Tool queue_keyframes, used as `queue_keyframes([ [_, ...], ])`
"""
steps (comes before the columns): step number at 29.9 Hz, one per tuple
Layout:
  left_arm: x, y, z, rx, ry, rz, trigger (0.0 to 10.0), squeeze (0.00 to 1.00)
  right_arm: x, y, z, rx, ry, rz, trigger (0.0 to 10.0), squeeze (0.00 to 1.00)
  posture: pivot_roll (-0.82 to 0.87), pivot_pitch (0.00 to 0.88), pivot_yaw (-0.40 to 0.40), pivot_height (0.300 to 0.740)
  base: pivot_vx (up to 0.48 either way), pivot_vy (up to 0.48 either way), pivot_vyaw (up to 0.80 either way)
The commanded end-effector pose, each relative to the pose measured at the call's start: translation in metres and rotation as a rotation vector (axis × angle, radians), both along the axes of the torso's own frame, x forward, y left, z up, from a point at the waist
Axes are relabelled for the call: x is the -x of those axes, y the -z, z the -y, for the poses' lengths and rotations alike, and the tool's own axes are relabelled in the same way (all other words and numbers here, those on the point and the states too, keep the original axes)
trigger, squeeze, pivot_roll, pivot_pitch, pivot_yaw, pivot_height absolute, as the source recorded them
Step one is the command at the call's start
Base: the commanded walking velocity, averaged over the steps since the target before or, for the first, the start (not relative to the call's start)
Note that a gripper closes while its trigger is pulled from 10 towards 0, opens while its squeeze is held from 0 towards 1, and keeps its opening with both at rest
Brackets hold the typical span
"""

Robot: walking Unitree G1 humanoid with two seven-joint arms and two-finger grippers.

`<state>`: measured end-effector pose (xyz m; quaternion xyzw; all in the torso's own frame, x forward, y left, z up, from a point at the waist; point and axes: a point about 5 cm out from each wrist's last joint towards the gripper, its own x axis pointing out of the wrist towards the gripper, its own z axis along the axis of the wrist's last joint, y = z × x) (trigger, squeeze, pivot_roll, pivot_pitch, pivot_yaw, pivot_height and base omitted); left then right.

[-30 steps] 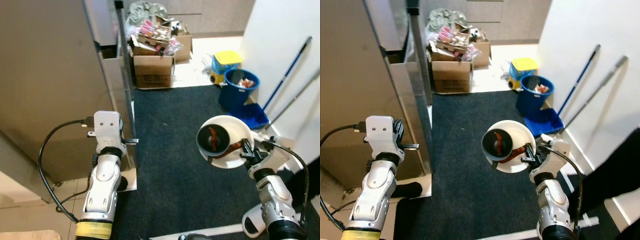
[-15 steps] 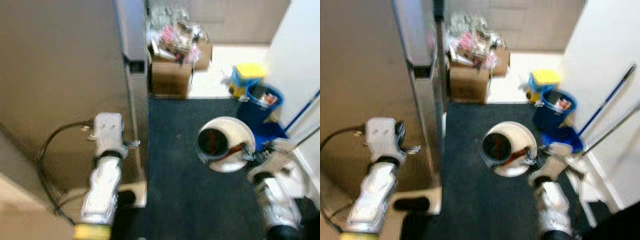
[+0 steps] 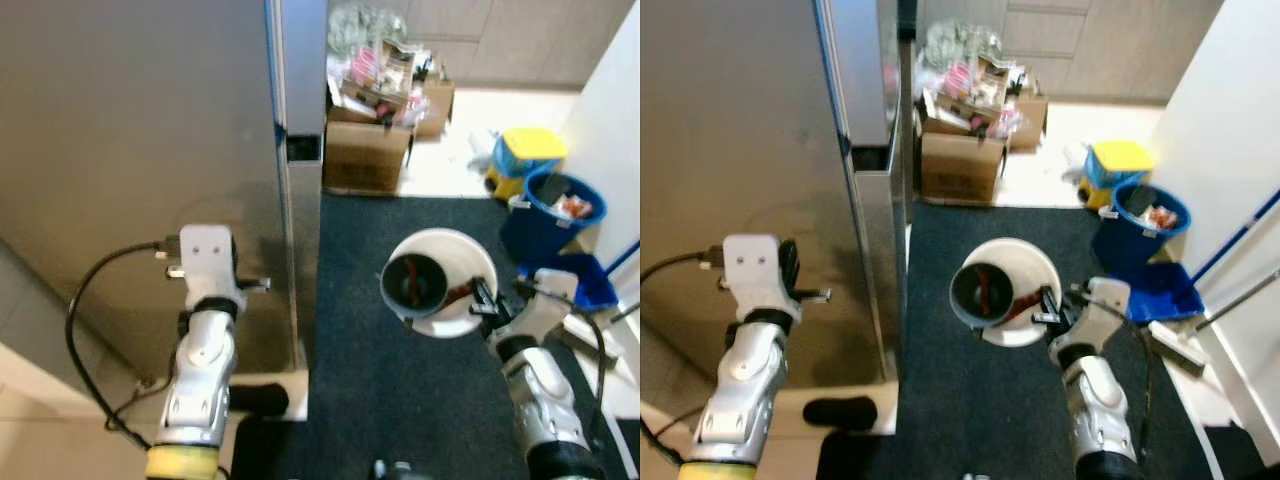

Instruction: Restocking fridge

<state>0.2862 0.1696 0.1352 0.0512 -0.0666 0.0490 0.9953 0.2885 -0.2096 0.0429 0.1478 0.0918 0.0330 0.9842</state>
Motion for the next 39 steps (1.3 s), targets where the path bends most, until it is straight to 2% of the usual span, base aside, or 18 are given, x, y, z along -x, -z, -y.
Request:
queue_keyframes([
  [1, 0.000, 0.002, 0.002, -0.005, 0.005, -0.008, 10.0, 0.00, 0.002, 0.000, 0.005, 0.001, 0.017, -0.002, 10.0, 0.00, -0.04, 0.044, -0.040, 0.740, 0.000, 0.000, 0.00],
  [7, -0.003, 0.000, 0.014, -0.024, 0.033, 0.006, 10.0, 0.00, 0.001, 0.000, 0.005, 0.001, 0.014, -0.002, 10.0, 0.00, -0.04, 0.042, -0.041, 0.740, 0.000, 0.000, 0.00],
  [9, -0.007, -0.003, 0.023, -0.042, 0.044, 0.028, 10.0, 0.00, 0.001, 0.000, 0.004, 0.001, 0.012, 0.001, 10.0, 0.00, -0.04, 0.041, -0.039, 0.740, 0.000, 0.000, 0.00],
  [12, -0.020, -0.008, 0.040, -0.025, 0.068, 0.031, 10.0, 0.00, -0.001, -0.002, 0.001, -0.002, 0.009, 0.007, 10.0, 0.00, -0.05, 0.042, -0.038, 0.740, 0.000, 0.000, 0.00],
  [14, -0.022, -0.008, 0.043, -0.026, 0.074, 0.028, 10.0, 0.00, -0.001, -0.002, 0.001, -0.002, 0.008, 0.007, 10.0, 0.00, -0.05, 0.042, -0.038, 0.740, 0.000, 0.000, 0.00],
  [18, -0.038, -0.013, 0.054, 0.000, 0.096, 0.037, 10.0, 0.00, -0.001, -0.002, -0.001, -0.004, 0.005, 0.011, 10.0, 0.00, -0.06, 0.047, -0.037, 0.740, 0.000, 0.000, 0.00],
  [22, -0.050, -0.017, 0.059, -0.007, 0.088, 0.043, 10.0, 0.00, -0.002, -0.003, -0.002, -0.005, 0.002, 0.014, 10.0, 0.00, -0.06, 0.049, -0.036, 0.740, 0.000, 0.000, 0.00],
  [25, -0.065, -0.021, 0.054, -0.003, 0.027, 0.036, 10.0, 0.00, -0.001, -0.003, -0.003, -0.006, 0.003, 0.018, 10.0, 0.00, -0.08, 0.054, -0.027, 0.740, 0.000, 0.000, 0.00],
  [29, -0.072, -0.025, 0.050, 0.013, 0.005, 0.035, 10.0, 0.00, -0.001, -0.004, -0.003, -0.006, 0.004, 0.019, 10.0, 0.00, -0.08, 0.055, -0.024, 0.740, 0.000, 0.000, 0.00],
  [30, -0.078, -0.031, 0.047, 0.007, -0.008, 0.045, 10.0, 0.00, -0.001, -0.004, -0.003, -0.006, 0.004, 0.021, 10.0, 0.00, -0.08, 0.056, -0.020, 0.740, 0.000, 0.000, 0.00],
  [33, -0.078, -0.031, 0.047, 0.007, -0.008, 0.045, 10.0, 0.00, -0.001, -0.004, -0.003, -0.006, 0.004, 0.021, 10.0, 0.00, -0.08, 0.056, -0.020, 0.740, 0.000, 0.000, 0.00],
  [34, -0.086, -0.038, 0.041, 0.004, -0.033, 0.060, 10.0, 0.00, -0.001, -0.004, -0.004, -0.005, 0.004, 0.022, 10.0, 0.00, -0.09, 0.056, -0.019, 0.740, 0.000, 0.000, 0.00],
  [39, -0.094, -0.045, 0.034, -0.007, -0.061, 0.075, 10.0, 0.00, -0.001, -0.004, -0.004, -0.005, 0.003, 0.024, 10.0, 0.00, -0.09, 0.054, -0.019, 0.740, 0.000, 0.000, 0.00],
])
